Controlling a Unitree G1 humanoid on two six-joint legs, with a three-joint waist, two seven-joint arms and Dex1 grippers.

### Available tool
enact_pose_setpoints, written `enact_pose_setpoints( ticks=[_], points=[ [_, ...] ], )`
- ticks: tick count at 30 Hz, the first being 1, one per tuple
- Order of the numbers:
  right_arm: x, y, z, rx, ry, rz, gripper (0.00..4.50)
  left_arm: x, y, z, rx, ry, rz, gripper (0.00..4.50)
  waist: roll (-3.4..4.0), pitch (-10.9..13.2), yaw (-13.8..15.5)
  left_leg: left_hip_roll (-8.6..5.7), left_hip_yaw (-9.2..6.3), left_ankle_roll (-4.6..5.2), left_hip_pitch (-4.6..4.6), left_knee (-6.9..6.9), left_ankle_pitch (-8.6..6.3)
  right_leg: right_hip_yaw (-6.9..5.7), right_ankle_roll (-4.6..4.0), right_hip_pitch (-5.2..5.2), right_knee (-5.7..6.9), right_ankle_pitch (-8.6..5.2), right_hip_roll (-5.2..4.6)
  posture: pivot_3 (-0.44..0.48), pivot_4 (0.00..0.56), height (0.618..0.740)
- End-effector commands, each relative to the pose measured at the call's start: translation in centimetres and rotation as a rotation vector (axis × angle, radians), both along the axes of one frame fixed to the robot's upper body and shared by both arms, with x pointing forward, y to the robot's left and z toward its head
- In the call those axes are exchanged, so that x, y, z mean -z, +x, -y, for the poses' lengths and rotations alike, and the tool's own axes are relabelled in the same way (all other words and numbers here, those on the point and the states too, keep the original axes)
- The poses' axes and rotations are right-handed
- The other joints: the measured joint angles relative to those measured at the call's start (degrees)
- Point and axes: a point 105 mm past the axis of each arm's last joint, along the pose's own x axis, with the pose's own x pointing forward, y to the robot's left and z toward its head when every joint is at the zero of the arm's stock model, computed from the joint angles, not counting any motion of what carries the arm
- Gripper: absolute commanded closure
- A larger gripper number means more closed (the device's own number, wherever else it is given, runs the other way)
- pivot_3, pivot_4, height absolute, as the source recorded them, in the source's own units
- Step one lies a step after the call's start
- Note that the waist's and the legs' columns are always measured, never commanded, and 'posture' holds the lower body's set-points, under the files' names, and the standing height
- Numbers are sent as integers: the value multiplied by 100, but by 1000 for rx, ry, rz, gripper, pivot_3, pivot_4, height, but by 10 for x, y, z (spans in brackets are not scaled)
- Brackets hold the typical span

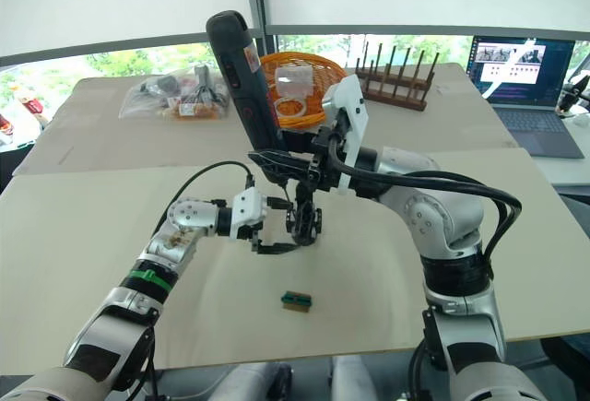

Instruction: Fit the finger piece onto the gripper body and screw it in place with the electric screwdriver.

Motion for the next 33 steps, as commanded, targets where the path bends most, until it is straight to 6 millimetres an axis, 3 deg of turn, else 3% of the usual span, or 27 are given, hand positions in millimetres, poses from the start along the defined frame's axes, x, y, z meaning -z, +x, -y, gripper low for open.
enact_pose_setpoints(
  ticks=[1,18,33],
  points=[
    [-20,-11,1,-22,31,121,2535,-15,1,5,20,-20,54,0,0,0,-2,0,0,0,0,0,0,0,0,0,0,0,0,0,150,740],
    [-36,-14,0,-29,62,122,2535,-14,0,6,23,-22,57,0,0,0,-1,0,0,0,0,0,0,0,0,0,0,0,0,0,150,740],
    [-32,-14,2,-16,67,74,2535,-13,1,6,18,-23,54,0,0,0,-2,0,0,0,0,0,0,0,0,0,0,0,0,0,150,740]
  ],
)
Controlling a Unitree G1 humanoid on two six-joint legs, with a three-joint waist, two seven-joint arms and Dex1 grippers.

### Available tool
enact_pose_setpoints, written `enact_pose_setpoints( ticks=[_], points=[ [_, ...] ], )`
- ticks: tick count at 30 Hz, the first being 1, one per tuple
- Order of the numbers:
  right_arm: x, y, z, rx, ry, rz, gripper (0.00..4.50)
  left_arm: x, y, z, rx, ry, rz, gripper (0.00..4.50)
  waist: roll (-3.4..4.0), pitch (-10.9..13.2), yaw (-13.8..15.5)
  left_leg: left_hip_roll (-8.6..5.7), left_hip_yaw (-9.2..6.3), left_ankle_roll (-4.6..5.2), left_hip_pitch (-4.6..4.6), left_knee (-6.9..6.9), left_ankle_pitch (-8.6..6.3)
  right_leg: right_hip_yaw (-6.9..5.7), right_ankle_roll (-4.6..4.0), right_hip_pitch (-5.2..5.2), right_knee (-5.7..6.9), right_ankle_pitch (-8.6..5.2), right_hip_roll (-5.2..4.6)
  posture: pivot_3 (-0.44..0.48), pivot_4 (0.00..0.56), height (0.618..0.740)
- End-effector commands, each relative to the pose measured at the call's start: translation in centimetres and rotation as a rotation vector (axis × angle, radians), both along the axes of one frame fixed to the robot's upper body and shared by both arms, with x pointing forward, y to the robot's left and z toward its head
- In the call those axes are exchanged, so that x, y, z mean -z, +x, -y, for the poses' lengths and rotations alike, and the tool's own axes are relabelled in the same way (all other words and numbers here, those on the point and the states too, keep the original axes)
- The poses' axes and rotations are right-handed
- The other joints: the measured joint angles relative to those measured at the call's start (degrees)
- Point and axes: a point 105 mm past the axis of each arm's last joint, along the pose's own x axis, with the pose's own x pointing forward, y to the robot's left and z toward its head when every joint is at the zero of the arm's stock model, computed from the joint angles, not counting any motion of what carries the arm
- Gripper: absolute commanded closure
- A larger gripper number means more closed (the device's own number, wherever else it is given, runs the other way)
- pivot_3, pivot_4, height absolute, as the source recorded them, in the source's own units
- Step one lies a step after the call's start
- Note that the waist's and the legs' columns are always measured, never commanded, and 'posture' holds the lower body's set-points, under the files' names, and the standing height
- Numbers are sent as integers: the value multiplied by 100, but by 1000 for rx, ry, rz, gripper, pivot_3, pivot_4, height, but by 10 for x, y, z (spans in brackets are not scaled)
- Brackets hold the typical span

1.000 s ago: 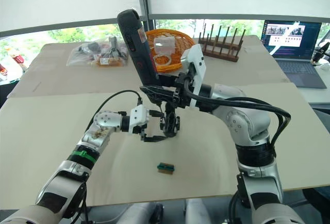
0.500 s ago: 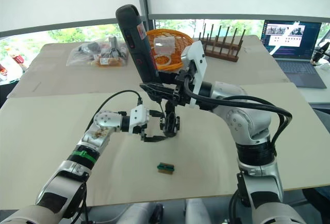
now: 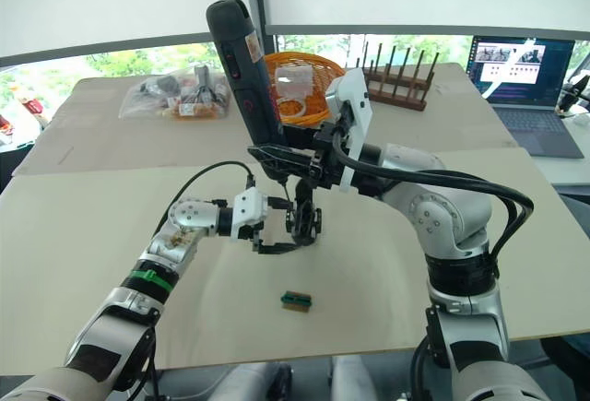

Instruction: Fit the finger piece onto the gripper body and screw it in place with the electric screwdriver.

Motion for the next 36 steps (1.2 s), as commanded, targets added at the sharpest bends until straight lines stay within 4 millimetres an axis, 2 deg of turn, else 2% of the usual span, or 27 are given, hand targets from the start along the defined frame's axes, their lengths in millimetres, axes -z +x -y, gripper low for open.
enact_pose_setpoints(
  ticks=[1,12,27,36],
  points=[
    [-20,-10,2,-17,47,73,2535,-13,1,5,18,-18,54,0,0,0,-1,0,0,0,0,0,0,0,0,0,0,0,0,0,150,740],
    [-16,-6,2,-7,52,49,2535,-12,1,4,19,-17,53,0,0,0,-1,0,0,0,0,0,0,0,0,0,0,0,0,0,150,740],
    [-11,-11,-1,-19,51,27,2535,-13,1,4,20,-16,55,0,0,0,-2,0,0,0,0,0,0,0,0,0,0,0,0,0,150,740],
    [-15,-5,2,3,57,49,2535,-13,1,3,20,-15,56,0,0,0,-1,0,0,0,0,0,0,0,0,0,0,0,0,0,150,740]
  ],
)
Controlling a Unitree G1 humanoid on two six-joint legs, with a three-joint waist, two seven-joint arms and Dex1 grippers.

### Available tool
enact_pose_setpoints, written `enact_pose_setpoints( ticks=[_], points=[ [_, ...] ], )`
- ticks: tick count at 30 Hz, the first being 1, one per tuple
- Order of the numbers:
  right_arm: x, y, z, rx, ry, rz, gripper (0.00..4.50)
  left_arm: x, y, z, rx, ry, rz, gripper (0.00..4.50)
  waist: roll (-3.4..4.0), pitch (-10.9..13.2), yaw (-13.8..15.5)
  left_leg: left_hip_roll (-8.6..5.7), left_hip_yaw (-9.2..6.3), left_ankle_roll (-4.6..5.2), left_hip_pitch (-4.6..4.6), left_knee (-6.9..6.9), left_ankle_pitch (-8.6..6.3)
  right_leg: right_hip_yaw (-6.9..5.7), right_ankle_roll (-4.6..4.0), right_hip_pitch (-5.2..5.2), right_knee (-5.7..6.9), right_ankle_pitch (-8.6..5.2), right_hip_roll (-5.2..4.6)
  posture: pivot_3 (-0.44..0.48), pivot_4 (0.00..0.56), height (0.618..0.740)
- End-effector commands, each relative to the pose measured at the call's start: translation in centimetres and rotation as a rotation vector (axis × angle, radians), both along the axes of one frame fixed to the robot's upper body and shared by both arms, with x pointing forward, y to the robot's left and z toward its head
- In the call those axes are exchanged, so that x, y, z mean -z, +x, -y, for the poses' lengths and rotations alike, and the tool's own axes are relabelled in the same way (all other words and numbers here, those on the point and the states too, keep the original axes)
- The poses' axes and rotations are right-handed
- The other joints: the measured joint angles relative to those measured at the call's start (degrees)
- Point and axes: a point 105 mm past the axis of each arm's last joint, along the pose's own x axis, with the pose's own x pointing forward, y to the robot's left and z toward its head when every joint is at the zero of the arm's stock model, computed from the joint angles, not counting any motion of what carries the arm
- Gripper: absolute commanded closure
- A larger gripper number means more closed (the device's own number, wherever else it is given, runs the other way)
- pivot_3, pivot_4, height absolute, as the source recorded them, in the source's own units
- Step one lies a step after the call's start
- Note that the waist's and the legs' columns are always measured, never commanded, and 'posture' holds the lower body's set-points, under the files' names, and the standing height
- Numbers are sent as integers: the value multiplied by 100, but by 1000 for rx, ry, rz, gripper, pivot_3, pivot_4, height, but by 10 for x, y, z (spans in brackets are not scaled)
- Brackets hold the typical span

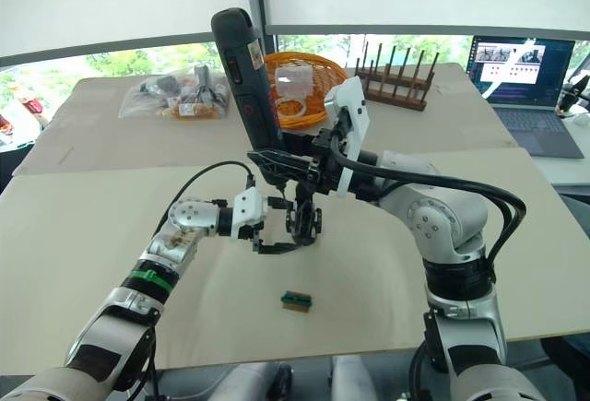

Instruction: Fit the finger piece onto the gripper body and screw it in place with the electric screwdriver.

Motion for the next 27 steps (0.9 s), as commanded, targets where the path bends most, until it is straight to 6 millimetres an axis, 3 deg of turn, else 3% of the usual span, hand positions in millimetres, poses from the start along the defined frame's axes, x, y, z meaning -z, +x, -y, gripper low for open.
enact_pose_setpoints(
  ticks=[1,14,27],
  points=[
    [-23,-4,4,3,42,101,2535,-13,1,3,20,-15,55,0,0,0,0,0,0,0,0,0,0,0,0,0,0,0,0,0,150,740],
    [-21,1,7,25,36,96,2535,-13,-1,4,23,-19,56,0,0,0,-1,1,0,0,0,0,0,0,0,0,0,0,0,0,150,740],
    [-39,-2,8,16,55,123,2535,-12,-2,5,25,-19,55,0,0,0,6,0,0,0,0,0,0,0,0,0,0,0,0,0,150,740]
  ],
)
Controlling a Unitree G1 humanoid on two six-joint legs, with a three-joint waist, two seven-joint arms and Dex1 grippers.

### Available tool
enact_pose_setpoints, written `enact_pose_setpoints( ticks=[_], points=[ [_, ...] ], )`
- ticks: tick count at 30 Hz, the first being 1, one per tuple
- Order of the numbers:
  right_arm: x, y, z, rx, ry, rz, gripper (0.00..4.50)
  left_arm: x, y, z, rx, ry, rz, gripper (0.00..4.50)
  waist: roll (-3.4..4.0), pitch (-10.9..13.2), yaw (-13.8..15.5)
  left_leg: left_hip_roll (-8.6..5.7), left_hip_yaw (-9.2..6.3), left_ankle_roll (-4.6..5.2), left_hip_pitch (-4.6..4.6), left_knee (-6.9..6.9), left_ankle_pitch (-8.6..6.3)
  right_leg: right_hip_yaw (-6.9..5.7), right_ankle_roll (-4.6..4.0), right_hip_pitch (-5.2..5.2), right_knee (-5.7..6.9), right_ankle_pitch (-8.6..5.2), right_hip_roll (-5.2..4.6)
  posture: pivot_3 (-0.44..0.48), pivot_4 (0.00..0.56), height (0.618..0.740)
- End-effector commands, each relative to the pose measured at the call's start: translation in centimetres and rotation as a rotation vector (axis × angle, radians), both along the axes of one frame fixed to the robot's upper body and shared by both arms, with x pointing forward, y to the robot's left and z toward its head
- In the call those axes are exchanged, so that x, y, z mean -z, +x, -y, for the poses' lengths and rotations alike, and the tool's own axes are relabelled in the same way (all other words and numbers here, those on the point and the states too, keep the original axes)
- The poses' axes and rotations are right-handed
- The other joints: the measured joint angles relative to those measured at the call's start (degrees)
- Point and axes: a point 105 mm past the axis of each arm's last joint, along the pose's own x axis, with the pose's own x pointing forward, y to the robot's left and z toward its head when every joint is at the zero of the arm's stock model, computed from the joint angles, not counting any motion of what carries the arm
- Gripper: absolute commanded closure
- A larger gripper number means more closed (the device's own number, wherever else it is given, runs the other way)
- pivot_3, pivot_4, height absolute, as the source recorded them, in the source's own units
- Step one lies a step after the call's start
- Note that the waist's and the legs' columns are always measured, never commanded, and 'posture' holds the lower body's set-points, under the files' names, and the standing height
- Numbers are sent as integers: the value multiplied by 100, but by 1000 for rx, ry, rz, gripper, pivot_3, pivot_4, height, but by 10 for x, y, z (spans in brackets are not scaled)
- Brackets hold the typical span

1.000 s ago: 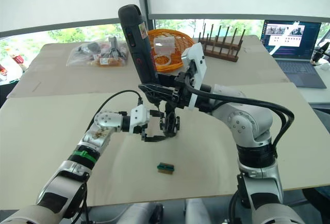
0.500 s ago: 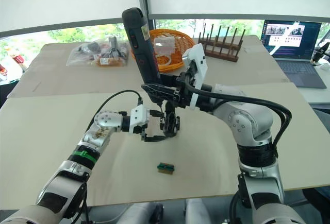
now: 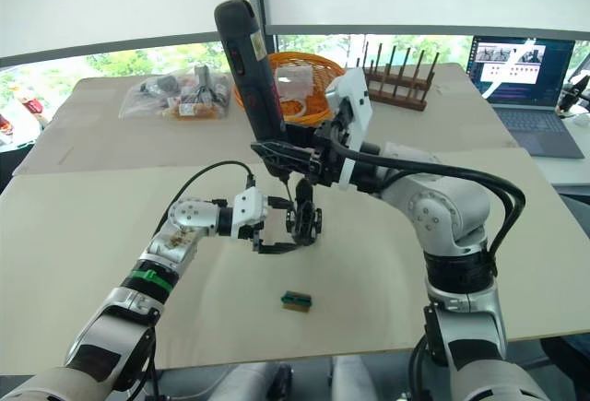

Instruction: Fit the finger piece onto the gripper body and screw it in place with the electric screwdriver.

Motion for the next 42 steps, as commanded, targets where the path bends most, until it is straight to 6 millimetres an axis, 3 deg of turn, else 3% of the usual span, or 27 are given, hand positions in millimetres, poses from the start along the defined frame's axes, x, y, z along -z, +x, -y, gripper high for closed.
enact_pose_setpoints(
  ticks=[1,17,42],
  points=[
    [-29,-9,4,-19,54,93,2535,-11,-2,4,24,-19,52,0,0,0,-1,0,0,0,0,0,0,0,0,0,0,0,0,0,150,740],
    [-13,-10,2,-27,27,70,2535,-12,0,5,22,-20,52,0,0,0,-3,1,0,0,0,0,0,1,0,0,1,0,0,0,150,740],
    [-9,-11,1,-34,19,71,2535,-13,0,4,18,-21,54,0,0,0,-4,1,0,0,0,0,0,0,0,0,0,0,0,0,150,740]
  ],
)
